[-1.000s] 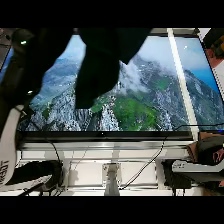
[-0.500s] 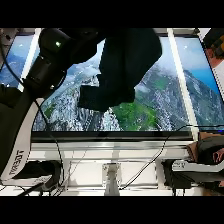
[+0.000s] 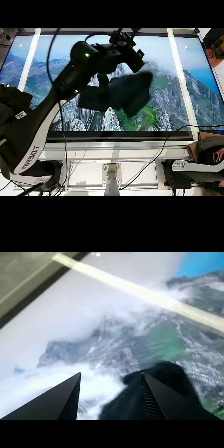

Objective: Fold the clothes and pants, and hang the long-sleeved shirts on hangers.

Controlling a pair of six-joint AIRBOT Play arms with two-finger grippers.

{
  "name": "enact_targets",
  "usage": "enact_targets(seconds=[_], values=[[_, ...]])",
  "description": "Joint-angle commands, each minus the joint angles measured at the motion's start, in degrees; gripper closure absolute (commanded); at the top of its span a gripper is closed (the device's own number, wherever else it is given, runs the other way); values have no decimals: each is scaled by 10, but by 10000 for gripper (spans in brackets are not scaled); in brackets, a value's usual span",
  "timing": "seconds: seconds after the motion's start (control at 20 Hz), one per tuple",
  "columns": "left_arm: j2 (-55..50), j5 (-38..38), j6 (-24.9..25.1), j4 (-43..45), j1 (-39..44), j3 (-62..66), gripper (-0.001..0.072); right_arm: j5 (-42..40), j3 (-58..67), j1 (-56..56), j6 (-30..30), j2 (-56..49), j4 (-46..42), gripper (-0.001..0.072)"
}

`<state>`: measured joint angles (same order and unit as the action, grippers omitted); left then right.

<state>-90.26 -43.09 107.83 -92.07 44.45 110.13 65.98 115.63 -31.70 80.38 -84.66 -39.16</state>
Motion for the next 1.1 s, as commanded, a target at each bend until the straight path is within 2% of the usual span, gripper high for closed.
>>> enact_targets(seconds=[0.0, 0.1, 0.15, 0.2, 0.3, 0.35, 0.4, 0.6, 0.8, 0.9, 1.05], values=[[-16, -1, 2, -6, 5, 0, 262, -2, 1, 0, 0, 0, 0, 420], [-16, 2, 2, -6, 4, 0, 264, -2, 1, 0, 0, -1, -1, 420], [-16, 2, 2, -5, 4, 0, 293, -2, 1, 0, 0, -1, -1, 423], [-16, 1, 2, -5, 4, 0, 378, -1, 1, 0, 0, -2, -2, 439], [-16, -13, 2, 7, 4, 0, 678, 8, 0, 0, -1, -6, -5, 592], [-16, -25, 2, 16, 3, 0, 677, 16, 0, 0, -1, -10, -8, 689], [-16, -40, 1, 30, 2, 0, 677, 26, 0, 0, -1, -15, -12, 691], [-16, -146, -117, 90, -43, -1, 680, 97, -19, 10, -2, -45, -5, 694], [-14, -194, -158, 84, -143, -13, 680, 120, -47, 98, -19, -79, 0, 693], [-15, -208, -162, 22, -190, -18, 681, 121, -47, 156, -21, -102, -3, 693], [-33, -208, -154, -207, -252, -23, 680, 93, -47, 214, -21, -131, -21, 692]])
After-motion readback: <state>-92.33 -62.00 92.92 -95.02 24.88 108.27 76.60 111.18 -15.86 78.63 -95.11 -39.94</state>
